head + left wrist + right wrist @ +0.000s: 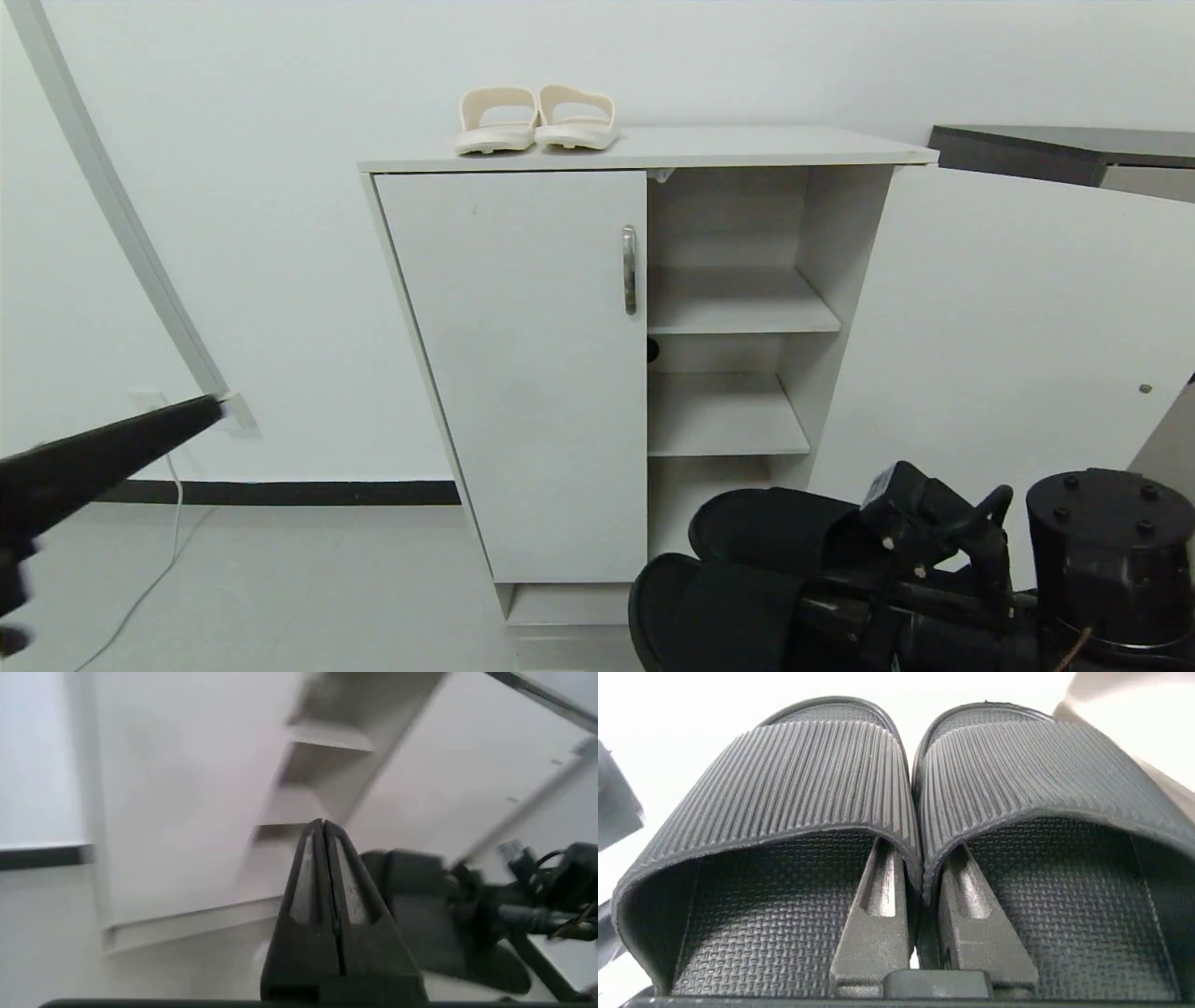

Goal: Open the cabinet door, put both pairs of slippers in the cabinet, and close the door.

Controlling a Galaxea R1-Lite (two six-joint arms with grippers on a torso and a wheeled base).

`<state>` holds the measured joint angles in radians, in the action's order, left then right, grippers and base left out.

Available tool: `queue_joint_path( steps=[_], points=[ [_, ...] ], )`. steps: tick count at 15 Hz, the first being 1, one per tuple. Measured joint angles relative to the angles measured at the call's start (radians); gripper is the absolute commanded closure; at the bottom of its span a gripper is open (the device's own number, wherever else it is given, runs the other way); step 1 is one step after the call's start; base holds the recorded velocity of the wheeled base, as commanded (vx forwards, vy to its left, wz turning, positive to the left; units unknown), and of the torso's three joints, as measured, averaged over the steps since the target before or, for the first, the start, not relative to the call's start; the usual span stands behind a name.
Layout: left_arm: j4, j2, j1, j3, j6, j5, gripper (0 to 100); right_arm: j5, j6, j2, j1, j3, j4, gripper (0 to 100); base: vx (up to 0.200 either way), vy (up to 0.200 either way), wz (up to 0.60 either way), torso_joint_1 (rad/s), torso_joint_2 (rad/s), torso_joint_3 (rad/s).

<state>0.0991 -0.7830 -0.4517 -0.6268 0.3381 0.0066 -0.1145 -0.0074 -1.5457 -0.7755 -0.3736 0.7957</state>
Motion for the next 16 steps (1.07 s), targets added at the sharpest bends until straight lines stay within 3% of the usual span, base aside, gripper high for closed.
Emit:
queue_joint_path(
  steps=[2, 5, 8, 9, 11, 13, 14, 15, 16],
  points=[
    [-0.186, 0.207, 0.146, 0.034, -0.021, 0.035, 100, 0.01, 0.009, -0.021, 0.002, -0.022, 0.0, 100, 0.0, 0.0, 0.0, 0.0, 0.0, 0.0],
    [-0.3, 0.45, 0.321, 0.146, -0.059, 0.141, 100, 0.012, 0.008, -0.036, 0.003, -0.029, 0.0, 100, 0.0, 0.0, 0.0, 0.0, 0.0, 0.0],
    [-0.316, 0.634, 0.399, 0.325, -0.152, 0.191, 100, 0.013, 0.007, -0.04, 0.003, -0.028, 0.001, 100, 0.0, 0.0, 0.0, 0.0, 0.0, 0.0],
    [-0.313, 0.68, 0.42, 0.368, -0.167, 0.197, 100, 0.014, 0.007, -0.04, 0.004, -0.027, 0.0, 100, 0.0, 0.0, 0.0, 0.0, 0.0, 0.0],
    [-0.304, 0.74, 0.444, 0.426, -0.171, 0.263, 100, 0.014, 0.006, -0.041, 0.002, -0.027, 0.0, 100, 0.0, 0.0, 0.0, 0.0, 0.0, 0.0],
    [-0.271, 0.765, 0.45, 0.476, -0.179, 0.247, 100, 0.015, 0.007, -0.044, 0.003, -0.029, -0.001, 100, 0.0, 0.0, 0.0, 0.0, 0.0, 0.0],
    [-0.208, 0.773, 0.451, 0.518, -0.187, 0.21, 100, 0.017, 0.008, -0.049, 0.003, -0.033, 0.0, 100, 0.0, 0.0, 0.0, 0.0, 0.0, 0.0],
    [-0.12, 0.777, 0.451, 0.555, -0.2, 0.15, 100, 0.033, 0.009, -0.057, 0.003, -0.04, 0.0, 100, 0.0, 0.0, 0.0, 0.0, 0.0, 0.0],
    [-0.102, 0.78, 0.452, 0.588, -0.223, 0.057, 100, 0.072, 0.013, -0.071, 0.003, -0.053, 0.0, 100, 0.0, 0.0, 0.0, 0.0, 0.0, 0.0]
  ],
)
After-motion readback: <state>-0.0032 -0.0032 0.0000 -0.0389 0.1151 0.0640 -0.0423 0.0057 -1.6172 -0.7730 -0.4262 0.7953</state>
